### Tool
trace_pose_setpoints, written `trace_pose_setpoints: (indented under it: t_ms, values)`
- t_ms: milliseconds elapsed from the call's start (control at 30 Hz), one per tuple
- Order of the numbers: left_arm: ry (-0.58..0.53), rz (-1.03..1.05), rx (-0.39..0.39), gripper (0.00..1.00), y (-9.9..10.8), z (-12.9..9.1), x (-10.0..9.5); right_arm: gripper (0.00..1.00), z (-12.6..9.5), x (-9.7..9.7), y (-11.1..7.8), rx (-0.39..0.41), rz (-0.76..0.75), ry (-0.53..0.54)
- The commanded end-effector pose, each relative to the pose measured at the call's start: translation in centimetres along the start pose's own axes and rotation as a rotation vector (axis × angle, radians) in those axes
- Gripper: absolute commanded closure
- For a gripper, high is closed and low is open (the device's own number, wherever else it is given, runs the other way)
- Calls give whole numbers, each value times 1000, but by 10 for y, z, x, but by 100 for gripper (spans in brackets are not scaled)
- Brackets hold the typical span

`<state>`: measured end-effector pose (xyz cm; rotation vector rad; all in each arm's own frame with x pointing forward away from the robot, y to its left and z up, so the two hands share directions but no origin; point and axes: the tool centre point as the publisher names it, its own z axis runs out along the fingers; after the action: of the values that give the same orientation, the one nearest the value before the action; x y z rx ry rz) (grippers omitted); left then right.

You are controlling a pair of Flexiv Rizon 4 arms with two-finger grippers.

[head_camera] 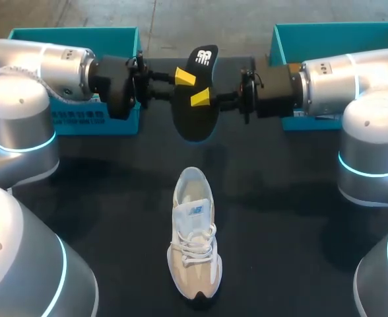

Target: Take the shoe out of the shoebox, open the shoe tongue, remove and reinsert the insole, then place the shoe into the shoebox

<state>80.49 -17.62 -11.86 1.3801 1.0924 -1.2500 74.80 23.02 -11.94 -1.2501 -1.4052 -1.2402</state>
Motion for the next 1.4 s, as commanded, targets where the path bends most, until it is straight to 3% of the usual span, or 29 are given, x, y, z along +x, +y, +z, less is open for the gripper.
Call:
trace_pose_setpoints:
  t_ms: [33, 367, 800, 1067, 1400]
  values:
    - [1, 2, -19, 0, -4, -3, -1, 100, -2, 0, -3, -21, -4, -7]
    - [43, -45, -36, 0, -11, -37, -1, 100, -11, -9, 1, -81, -134, -32]
    - [188, -166, -41, 0, -23, -86, 16, 100, -13, -14, 9, -13, -281, -65]
    - [328, -217, -58, 0, -30, -103, 33, 100, -13, -15, 5, -29, -291, -117]
    - [328, -217, -58, 0, -30, -103, 33, 100, -13, -15, 5, -29, -291, -117]
